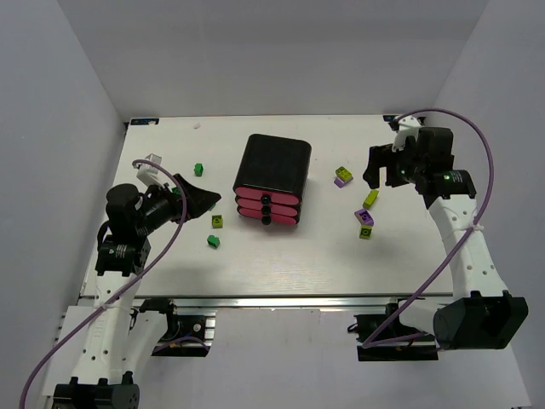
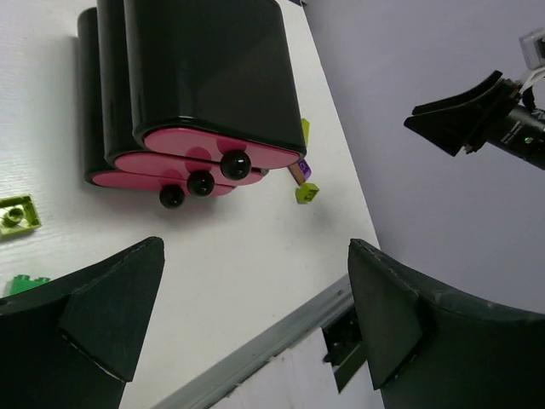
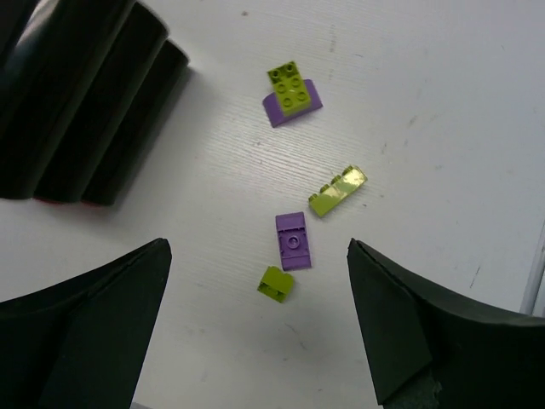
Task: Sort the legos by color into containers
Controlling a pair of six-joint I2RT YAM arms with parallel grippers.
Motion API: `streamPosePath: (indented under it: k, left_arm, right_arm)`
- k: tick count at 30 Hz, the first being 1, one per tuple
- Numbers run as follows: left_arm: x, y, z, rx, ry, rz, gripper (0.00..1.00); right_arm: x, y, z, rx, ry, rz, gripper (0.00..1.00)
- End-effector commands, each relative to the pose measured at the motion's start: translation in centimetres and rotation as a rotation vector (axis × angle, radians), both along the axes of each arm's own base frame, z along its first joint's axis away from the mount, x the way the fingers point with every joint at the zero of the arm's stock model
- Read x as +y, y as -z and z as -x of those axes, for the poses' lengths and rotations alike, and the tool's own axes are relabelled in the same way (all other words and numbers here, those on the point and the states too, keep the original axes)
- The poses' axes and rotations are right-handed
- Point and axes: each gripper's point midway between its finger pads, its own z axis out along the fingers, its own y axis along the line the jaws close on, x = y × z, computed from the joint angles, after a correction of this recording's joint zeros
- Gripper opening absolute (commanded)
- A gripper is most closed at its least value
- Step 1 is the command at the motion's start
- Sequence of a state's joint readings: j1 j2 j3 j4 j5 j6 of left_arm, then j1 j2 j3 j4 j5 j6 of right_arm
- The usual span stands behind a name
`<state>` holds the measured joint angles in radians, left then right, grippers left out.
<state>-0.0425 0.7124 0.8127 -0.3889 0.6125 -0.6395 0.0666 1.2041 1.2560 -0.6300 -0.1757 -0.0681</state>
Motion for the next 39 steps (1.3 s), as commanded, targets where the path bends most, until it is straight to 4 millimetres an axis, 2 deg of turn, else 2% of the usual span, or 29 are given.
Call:
streamPosePath:
  k: [1, 3, 4, 8, 9, 12, 13, 14, 15, 16, 17, 18, 19, 20, 22, 26, 27, 28, 30, 31, 32, 37, 39]
  left_arm:
    - [-0.9, -1.3, 0.7, -0.008, 0.048, 0.046, 0.98]
    - [-0.8, -1.1, 0.6, 0.007, 0.046, 0.046, 0.98]
    - [-0.8, -1.1, 0.5, 0.008, 0.045, 0.041, 0.98]
    - [-0.9, -0.4, 0.2, 0.05, 0.04, 0.024, 0.91]
    - [-0.9, -0.2, -0.1, 0.063, 0.035, 0.024, 0.8]
    - [-1.2, 0.4, -0.6, 0.101, 0.036, 0.018, 0.63]
    - [-1.5, 0.6, -0.5, 0.109, 0.041, 0.016, 0.54]
    - [-1.9, 0.8, -0.5, 0.117, 0.05, 0.012, 0.53]
    - [-2.2, 1.2, -0.6, 0.136, 0.056, 0.01, 0.53]
    - [-2.4, 1.5, -0.7, 0.148, 0.057, 0.003, 0.58]
    - [-2.7, 1.9, -0.7, 0.163, 0.063, -0.003, 0.64]
    - [-3.5, 2.0, -0.4, 0.175, 0.09, -0.009, 0.69]
    - [-4.0, 2.7, -0.6, 0.2, 0.101, -0.022, 0.78]
    - [-4.4, 2.9, -0.6, 0.211, 0.112, -0.035, 0.8]
    - [-5.8, 3.3, -0.9, 0.222, 0.131, -0.084, 0.82]
    - [-7.8, 4.3, -1.8, 0.233, 0.13, -0.179, 0.81]
    - [-7.6, 4.9, -2.4, 0.239, 0.095, -0.226, 0.81]
    - [-8.5, 4.4, -2.4, 0.223, 0.11, -0.247, 0.8]
    - [-9.3, 5.9, -2.9, 0.259, 0.112, -0.31, 0.77]
    - [-9.9, 5.4, -3.4, 0.232, 0.1, -0.341, 0.75]
    - [-10.2, 6.5, -3.6, 0.257, 0.096, -0.378, 0.75]
    - [-10.5, 7.7, -5.2, 0.195, 0.033, -0.491, 0.74]
    - [-11.4, 8.3, -5.6, 0.171, 0.05, -0.515, 0.74]
  right_arm:
    - [2.9, -2.4, 1.2, -0.14, -0.332, 0.07, 0.89]
    - [4.6, -2.3, 2.7, -0.169, -0.509, 0.071, 0.89]
    - [4.7, -2.1, 2.8, -0.201, -0.573, 0.112, 0.89]
    - [5.3, -2.3, 3.0, -0.212, -0.582, 0.09, 0.89]
    - [5.6, -2.5, 3.3, -0.219, -0.601, 0.069, 0.89]
    - [6.2, -2.1, 3.3, -0.185, -0.563, -0.015, 0.89]
    - [6.5, -2.2, 3.2, -0.183, -0.556, -0.038, 0.83]
    - [6.7, -1.9, 3.2, -0.164, -0.555, -0.06, 0.73]
    - [6.7, -1.5, 3.1, -0.131, -0.518, -0.091, 0.62]
    - [6.7, -1.5, 2.8, -0.135, -0.496, -0.107, 0.46]
    - [6.6, -1.0, 2.9, -0.116, -0.483, -0.118, 0.45]
    - [6.6, -0.9, 2.9, -0.119, -0.478, -0.111, 0.46]
    - [6.6, -0.8, 2.9, -0.115, -0.474, -0.11, 0.52]
    - [6.4, -0.6, 2.8, -0.108, -0.459, -0.113, 0.59]
    - [6.1, -0.1, 2.5, -0.075, -0.416, -0.125, 0.65]
    - [6.1, 0.6, 2.1, -0.038, -0.367, -0.158, 0.6]
    - [6.1, 0.7, 1.9, -0.034, -0.362, -0.163, 0.59]
    - [6.0, 0.8, 1.8, -0.031, -0.354, -0.164, 0.58]
    - [5.7, 0.9, 1.5, -0.027, -0.334, -0.158, 0.56]
    - [5.8, 0.9, 1.4, -0.029, -0.334, -0.152, 0.56]
    - [5.6, 1.1, 1.2, -0.023, -0.326, -0.147, 0.56]
    - [5.4, 1.3, 0.7, -0.027, -0.313, -0.133, 0.56]
    - [5.3, 1.5, 0.5, -0.024, -0.307, -0.132, 0.56]
